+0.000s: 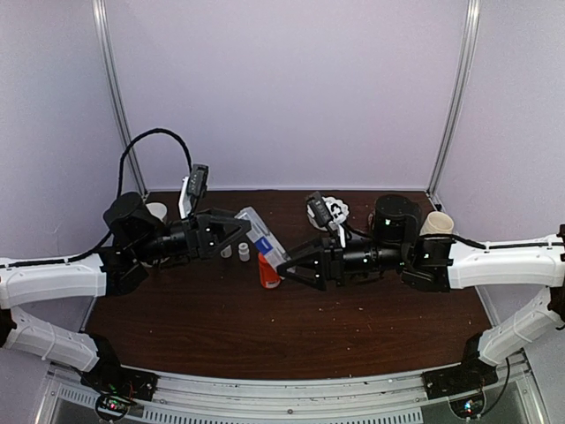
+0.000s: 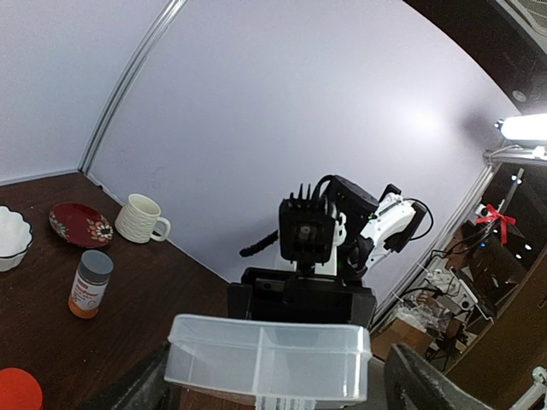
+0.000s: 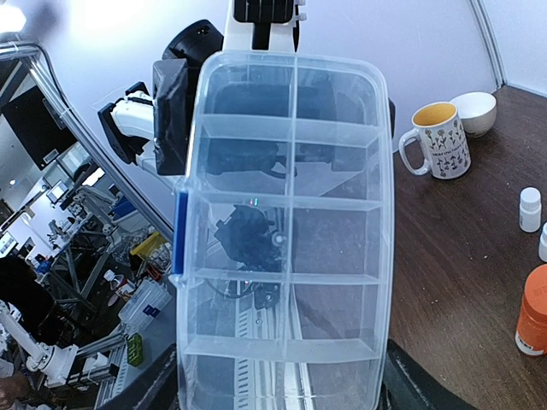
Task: Sort the pills into containers
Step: Pass from the right arm to the left, then open the lid of the pill container.
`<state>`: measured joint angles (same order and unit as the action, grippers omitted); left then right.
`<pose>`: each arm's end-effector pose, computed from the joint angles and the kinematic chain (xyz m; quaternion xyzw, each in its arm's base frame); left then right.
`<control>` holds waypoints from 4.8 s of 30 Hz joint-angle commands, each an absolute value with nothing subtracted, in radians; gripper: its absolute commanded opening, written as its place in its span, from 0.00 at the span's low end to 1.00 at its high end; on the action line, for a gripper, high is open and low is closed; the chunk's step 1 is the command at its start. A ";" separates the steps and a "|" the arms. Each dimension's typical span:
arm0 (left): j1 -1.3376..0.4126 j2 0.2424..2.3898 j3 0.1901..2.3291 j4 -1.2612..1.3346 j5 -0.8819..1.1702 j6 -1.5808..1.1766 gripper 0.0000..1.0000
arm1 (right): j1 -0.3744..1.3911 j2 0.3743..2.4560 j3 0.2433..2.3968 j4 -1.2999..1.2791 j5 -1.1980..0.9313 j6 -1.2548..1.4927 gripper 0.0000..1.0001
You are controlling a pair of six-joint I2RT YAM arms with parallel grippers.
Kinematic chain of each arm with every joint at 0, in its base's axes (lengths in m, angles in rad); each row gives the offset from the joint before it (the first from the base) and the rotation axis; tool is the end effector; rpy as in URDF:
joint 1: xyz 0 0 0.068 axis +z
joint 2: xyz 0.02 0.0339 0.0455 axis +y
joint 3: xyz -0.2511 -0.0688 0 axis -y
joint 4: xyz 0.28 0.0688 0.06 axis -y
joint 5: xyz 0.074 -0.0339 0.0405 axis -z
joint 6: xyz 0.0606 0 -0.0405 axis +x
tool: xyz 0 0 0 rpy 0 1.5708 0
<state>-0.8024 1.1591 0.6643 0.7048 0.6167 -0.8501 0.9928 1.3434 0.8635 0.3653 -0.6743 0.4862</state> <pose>0.1938 -0.2510 0.2892 0.2215 0.6049 -0.6741 0.3615 0.1650 0.3222 0.2682 -0.3896 0.6268 0.6056 0.2976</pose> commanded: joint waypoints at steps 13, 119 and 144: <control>-0.808 1.123 0.642 0.829 0.656 -0.883 0.75 | 0.997 1.378 0.869 0.463 -0.690 0.521 0.59; -0.828 1.100 0.861 -0.030 0.212 -0.685 0.49 | 1.178 1.504 1.191 -0.004 0.044 0.255 0.16; -0.828 1.069 0.848 0.049 0.293 -0.682 0.49 | 1.057 1.363 1.003 0.155 -0.312 0.335 0.69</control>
<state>-0.8303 1.0847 0.8417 -0.0521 0.2440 -0.6964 1.0615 1.4029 1.0161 0.1596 -0.2691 0.3641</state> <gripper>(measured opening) 0.655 0.676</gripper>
